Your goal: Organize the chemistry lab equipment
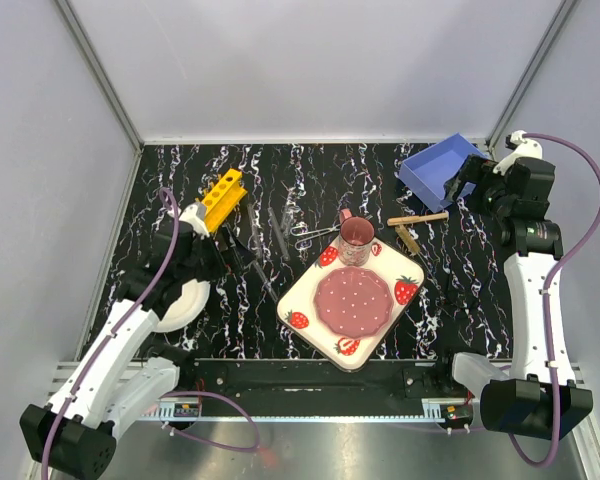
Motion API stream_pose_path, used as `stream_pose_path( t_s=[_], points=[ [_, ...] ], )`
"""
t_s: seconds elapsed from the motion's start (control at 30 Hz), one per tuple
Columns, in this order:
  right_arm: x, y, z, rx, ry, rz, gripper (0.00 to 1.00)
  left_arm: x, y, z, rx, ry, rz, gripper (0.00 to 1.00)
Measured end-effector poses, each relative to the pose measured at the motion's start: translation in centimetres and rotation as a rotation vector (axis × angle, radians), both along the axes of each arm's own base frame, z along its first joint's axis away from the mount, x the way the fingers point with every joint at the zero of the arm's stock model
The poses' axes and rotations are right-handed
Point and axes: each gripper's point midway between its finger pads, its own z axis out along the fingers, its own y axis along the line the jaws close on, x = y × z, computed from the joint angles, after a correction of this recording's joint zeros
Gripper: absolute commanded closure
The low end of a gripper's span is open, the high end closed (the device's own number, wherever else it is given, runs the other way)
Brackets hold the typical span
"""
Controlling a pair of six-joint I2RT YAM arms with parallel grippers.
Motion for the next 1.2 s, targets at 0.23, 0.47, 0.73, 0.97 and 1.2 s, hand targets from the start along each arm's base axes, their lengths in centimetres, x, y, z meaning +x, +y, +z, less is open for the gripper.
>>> stream_pose_path(
  t_s=[0.23,0.47,0.73,0.97,1.2],
  points=[
    [-0.2,2.3,0.2,-0.011,-0.014,0.171,0.0,0.5,0.8,-0.3,0.031,-0.004,0.043,0.01],
    [-2.6,7.4,-0.1,-0.03,-0.037,0.569,0.01,2.3,1.7,0.8,0.142,-0.013,0.044,0.01],
    [-4.5,10.0,0.1,-0.006,-0.074,0.776,0.0,7.4,0.6,0.9,0.264,0.035,-0.043,0.01],
    [-5.0,10.7,-0.6,0.022,-0.067,0.822,0.0,11.7,-0.3,-3.7,0.355,0.176,-0.083,0.09],
    [-4.8,11.0,-1.1,0.051,-0.052,0.843,0.0,15.9,-1.1,-7.6,0.418,0.268,-0.097,0.25]
  ],
)
